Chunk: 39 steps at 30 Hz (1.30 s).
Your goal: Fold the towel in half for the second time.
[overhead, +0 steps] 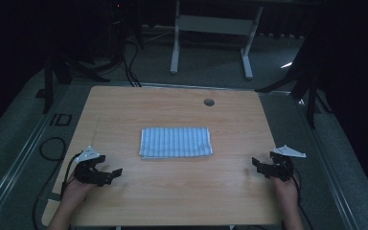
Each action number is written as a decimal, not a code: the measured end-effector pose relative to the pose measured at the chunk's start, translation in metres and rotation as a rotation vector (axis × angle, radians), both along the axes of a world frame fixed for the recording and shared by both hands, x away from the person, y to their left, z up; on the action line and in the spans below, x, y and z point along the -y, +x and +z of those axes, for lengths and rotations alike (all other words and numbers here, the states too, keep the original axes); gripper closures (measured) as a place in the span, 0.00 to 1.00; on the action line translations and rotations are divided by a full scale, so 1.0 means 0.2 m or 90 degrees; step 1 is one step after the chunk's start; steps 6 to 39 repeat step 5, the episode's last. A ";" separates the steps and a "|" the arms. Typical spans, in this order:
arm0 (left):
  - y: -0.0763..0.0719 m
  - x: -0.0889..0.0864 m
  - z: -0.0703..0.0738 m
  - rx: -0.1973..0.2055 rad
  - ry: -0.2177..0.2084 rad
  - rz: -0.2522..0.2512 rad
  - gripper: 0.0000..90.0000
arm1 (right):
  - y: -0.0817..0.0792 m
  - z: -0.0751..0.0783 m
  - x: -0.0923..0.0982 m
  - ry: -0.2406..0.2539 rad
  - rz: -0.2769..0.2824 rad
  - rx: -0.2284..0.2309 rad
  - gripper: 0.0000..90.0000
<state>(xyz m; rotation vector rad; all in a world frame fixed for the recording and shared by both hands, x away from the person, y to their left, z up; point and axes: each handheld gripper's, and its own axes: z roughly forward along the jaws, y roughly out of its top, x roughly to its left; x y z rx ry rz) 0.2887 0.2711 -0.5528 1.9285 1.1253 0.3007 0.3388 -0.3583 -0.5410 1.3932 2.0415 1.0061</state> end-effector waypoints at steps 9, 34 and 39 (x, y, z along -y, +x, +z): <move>0.00 0.00 0.00 0.000 -0.001 0.000 0.02 | 0.00 0.00 0.00 -0.006 0.000 -0.001 0.15; 0.00 0.00 0.00 0.000 -0.001 0.000 0.02 | 0.00 0.00 0.00 -0.006 0.000 -0.001 0.15; 0.00 0.00 0.00 0.000 -0.001 0.000 0.02 | 0.00 0.00 0.00 -0.006 0.000 -0.001 0.15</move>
